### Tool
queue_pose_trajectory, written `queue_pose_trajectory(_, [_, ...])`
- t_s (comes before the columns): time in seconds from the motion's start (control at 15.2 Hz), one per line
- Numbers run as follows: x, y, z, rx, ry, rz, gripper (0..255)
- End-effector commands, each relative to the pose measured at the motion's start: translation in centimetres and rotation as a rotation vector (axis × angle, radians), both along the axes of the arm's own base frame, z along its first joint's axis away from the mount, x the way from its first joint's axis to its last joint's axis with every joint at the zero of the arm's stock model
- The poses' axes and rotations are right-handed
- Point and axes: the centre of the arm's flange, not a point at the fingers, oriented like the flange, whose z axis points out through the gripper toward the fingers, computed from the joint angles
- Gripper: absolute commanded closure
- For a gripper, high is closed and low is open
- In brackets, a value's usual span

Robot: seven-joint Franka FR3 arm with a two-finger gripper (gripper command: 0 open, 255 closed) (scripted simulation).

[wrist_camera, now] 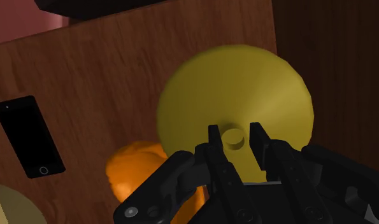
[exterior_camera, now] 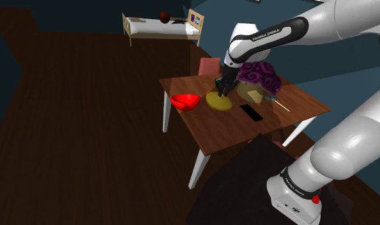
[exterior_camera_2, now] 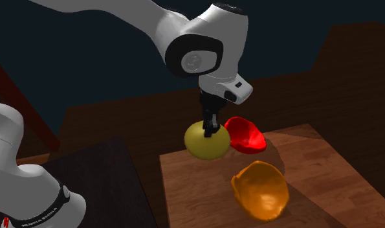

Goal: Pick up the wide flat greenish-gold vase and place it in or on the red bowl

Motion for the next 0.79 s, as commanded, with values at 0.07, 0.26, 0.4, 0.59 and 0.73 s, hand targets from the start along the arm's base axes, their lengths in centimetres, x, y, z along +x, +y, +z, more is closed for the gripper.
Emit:
queue_pose_trajectory(0.07, [4.0,0.6,0.4,0.000,0.000,-0.001,255])
queue_pose_trajectory(0.26, [7.9,1.3,1.0,0.000,0.000,-0.001,255])
queue_pose_trajectory(0.4, [10.5,1.8,1.4,0.000,0.000,-0.001,255])
queue_pose_trajectory(0.59, [14.3,2.5,2.0,0.000,0.000,-0.001,255])
queue_pose_trajectory(0.73, [16.9,2.9,2.4,0.000,0.000,-0.001,255])
